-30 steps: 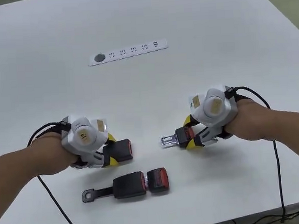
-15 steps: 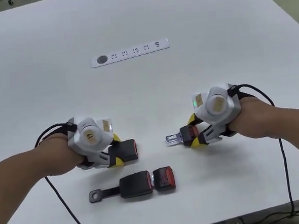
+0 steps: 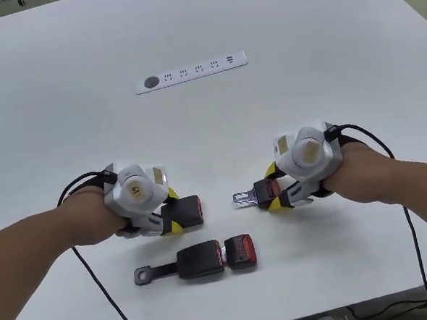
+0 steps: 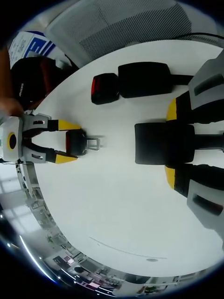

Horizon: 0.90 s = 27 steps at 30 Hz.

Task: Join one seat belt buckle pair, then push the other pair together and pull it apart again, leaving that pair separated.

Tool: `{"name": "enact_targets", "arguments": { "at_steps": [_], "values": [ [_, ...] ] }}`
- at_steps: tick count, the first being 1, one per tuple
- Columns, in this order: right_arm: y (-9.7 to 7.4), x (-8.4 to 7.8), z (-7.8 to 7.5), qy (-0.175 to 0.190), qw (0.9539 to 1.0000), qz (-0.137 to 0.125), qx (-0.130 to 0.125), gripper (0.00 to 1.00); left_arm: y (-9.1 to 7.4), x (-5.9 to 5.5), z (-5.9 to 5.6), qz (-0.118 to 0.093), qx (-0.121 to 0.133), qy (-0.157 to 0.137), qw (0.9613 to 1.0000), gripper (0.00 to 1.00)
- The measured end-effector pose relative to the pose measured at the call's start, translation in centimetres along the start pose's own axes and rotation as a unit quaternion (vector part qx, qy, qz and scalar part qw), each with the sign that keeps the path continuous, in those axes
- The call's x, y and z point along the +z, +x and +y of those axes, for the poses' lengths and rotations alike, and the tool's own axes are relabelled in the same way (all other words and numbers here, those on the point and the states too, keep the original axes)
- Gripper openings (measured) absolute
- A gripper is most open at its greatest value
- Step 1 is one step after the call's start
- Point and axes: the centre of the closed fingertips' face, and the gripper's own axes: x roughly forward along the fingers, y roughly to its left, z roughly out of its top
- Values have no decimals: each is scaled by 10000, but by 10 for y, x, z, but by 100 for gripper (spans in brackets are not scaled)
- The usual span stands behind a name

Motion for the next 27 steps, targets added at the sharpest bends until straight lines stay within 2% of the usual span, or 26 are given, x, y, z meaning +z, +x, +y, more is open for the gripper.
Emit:
{"name": "enact_targets", "arguments": {
  "at_steps": [10,17,22,27],
  "values": [
    [29,40,9,-39,9995,-300,6,33,0,0,0,-39,35,-5,10000,33],
    [35,44,9,41,9994,-349,-73,33,0,1,0,-3,2,4,10000,33],
    [34,47,10,-96,9996,-252,-102,33,0,0,0,-4,13,-24,10000,33],
    [39,53,12,-238,9993,-271,-76,33,1,-2,2,-11,9,-60,10000,33]
  ]
}}
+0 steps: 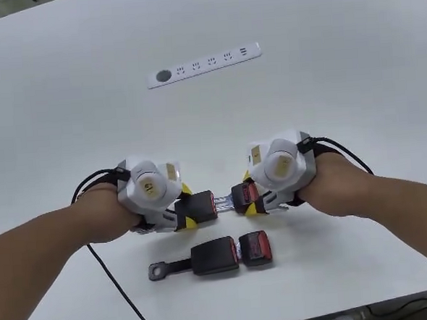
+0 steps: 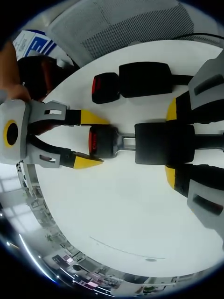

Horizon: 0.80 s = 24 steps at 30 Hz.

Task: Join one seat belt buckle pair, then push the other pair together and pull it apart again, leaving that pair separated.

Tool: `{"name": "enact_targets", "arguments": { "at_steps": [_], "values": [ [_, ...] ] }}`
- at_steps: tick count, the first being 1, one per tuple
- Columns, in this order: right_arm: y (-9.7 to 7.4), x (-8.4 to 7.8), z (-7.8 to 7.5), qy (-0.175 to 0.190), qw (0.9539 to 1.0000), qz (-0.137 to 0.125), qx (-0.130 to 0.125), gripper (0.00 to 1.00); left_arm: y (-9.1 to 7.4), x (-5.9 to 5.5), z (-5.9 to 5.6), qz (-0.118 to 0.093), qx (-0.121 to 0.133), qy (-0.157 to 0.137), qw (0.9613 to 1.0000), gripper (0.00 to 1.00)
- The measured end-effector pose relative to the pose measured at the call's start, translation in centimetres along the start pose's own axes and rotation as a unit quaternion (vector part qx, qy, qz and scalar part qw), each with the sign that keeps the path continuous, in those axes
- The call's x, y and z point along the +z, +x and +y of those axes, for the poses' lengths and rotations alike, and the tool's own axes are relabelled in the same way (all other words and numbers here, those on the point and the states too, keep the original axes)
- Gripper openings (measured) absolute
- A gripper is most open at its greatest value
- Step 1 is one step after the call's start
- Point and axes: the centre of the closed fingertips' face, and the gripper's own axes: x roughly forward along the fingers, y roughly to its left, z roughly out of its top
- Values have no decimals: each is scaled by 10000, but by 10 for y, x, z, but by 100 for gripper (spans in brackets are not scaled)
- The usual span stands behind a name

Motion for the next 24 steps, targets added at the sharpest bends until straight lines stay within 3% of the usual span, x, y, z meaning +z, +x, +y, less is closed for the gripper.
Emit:
{"name": "enact_targets", "arguments": {
  "at_steps": [9,24],
  "values": [
    [4,7,-1,67,9998,-160,69,32,-1,2,-2,3,5,-16,10000,33],
    [10,17,1,31,9997,-185,173,31,-1,3,-3,-7,-35,74,10000,32]
  ]
}}
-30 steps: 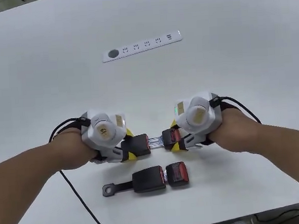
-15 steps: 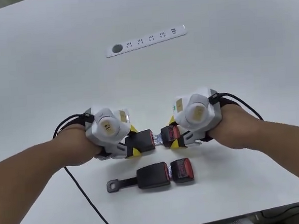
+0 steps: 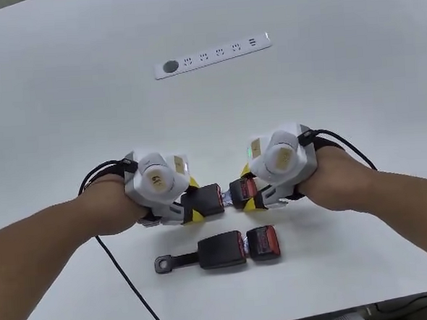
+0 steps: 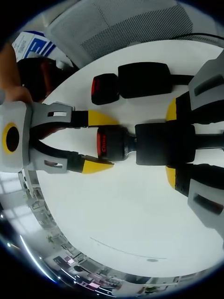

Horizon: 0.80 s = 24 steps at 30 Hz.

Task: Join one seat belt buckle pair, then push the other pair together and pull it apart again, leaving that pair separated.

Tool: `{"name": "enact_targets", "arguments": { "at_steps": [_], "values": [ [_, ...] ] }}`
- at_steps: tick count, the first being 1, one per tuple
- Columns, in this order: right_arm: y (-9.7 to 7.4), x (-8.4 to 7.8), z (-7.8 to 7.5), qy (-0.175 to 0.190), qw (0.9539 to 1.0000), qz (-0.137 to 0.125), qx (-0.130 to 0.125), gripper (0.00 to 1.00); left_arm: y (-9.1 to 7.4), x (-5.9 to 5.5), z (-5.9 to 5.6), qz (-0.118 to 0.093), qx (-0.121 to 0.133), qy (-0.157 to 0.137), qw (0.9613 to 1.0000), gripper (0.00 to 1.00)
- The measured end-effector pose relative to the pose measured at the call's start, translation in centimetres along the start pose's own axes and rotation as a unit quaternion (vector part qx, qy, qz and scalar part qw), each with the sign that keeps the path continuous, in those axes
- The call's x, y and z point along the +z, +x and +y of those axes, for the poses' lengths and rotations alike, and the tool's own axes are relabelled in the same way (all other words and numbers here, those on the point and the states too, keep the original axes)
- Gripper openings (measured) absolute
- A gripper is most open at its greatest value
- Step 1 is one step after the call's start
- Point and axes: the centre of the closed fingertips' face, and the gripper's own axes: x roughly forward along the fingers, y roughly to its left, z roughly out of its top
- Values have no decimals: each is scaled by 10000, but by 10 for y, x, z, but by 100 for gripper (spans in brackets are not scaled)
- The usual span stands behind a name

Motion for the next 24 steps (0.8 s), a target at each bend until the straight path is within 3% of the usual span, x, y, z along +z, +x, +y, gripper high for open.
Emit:
{"name": "enact_targets", "arguments": {
  "at_steps": [24],
  "values": [
    [1,0,-2,-106,9999,72,-3,32,2,-4,3,33,-17,-53,10000,32]
  ]
}}
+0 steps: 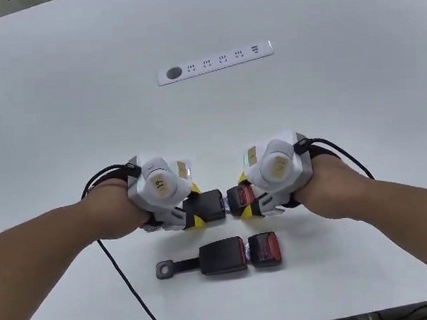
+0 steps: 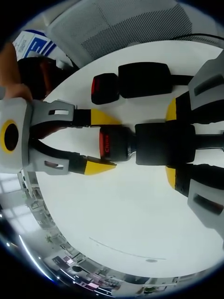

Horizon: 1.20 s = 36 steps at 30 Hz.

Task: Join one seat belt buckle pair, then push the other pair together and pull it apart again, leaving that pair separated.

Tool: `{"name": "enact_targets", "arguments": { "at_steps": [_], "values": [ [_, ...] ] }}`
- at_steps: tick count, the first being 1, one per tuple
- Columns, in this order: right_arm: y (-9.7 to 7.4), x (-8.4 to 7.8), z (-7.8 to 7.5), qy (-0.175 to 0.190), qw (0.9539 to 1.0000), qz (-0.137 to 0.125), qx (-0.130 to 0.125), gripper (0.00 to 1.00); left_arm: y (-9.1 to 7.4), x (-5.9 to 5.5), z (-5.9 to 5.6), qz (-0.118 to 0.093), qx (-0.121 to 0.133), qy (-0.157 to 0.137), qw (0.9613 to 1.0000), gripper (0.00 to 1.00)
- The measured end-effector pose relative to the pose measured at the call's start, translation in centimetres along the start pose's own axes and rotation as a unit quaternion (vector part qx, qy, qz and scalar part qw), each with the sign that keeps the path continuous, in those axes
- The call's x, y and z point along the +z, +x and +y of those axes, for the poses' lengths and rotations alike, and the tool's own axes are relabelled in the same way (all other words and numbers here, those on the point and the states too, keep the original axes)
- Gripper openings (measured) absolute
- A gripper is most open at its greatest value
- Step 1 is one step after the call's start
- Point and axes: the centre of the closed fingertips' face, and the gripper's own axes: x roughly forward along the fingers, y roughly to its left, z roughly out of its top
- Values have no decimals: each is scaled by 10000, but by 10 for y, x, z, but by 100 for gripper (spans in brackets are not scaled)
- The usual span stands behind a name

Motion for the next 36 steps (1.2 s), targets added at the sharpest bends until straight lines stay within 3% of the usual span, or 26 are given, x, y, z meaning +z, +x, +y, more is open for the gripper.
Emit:
{"name": "enact_targets", "arguments": {
  "at_steps": [14,22,36],
  "values": [
    [-10,-13,0,-1,10000,93,20,33,-2,3,-2,-15,-23,-23,10000,33],
    [-33,-42,-1,194,9997,133,-39,34,-2,4,-3,-46,-34,-30,10000,33],
    [-74,-92,-5,282,9976,620,-105,34,-4,5,-4,-47,21,-64,10000,33]
  ]
}}
